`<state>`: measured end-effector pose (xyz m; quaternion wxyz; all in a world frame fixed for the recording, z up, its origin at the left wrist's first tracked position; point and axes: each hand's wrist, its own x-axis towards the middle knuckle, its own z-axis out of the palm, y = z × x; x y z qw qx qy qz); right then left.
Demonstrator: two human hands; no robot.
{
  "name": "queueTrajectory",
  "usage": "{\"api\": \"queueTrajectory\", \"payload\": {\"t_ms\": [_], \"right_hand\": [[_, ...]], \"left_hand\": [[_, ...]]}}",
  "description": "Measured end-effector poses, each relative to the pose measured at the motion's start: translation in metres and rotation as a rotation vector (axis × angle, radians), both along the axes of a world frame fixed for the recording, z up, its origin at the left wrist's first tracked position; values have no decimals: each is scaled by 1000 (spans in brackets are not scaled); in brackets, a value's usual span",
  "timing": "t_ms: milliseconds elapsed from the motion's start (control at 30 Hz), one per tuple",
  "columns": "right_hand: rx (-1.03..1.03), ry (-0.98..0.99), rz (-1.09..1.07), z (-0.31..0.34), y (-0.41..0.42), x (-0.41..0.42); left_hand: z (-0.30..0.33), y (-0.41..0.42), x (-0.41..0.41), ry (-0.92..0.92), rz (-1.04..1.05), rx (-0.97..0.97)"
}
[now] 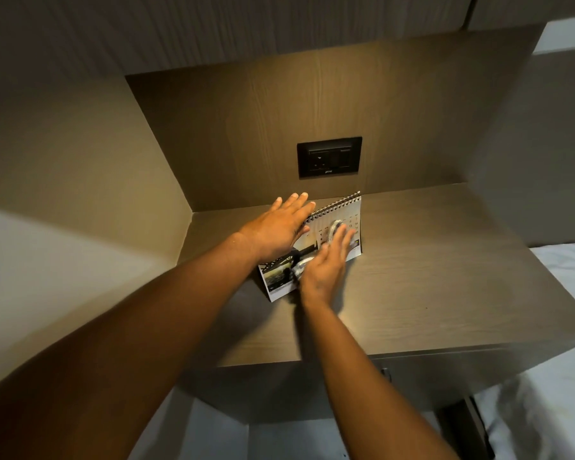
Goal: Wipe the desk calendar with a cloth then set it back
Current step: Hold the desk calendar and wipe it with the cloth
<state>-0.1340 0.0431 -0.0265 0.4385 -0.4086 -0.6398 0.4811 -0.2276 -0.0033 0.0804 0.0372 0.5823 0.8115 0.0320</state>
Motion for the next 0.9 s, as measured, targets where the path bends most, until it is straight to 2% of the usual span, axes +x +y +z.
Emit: {"api": "queueTrajectory", "payload": {"t_ms": [167,367,467,733,900], "right_hand": [[-68,-18,43,-5,-52,-12],[-107,97,-74,22,13,-10],[-86,89,-94,30,41,-7],[-88,8,80,-5,-51,-6],[-67,101,-20,16,-5,-8]], "left_hand": [[4,-3,3,-38,12,-2],[10,-2,7,-43,21,-20],[12,-1,9,-45,31,-25],[13,-3,10,-98,113,-75],[14,-1,12,-76,68,-53]]}}
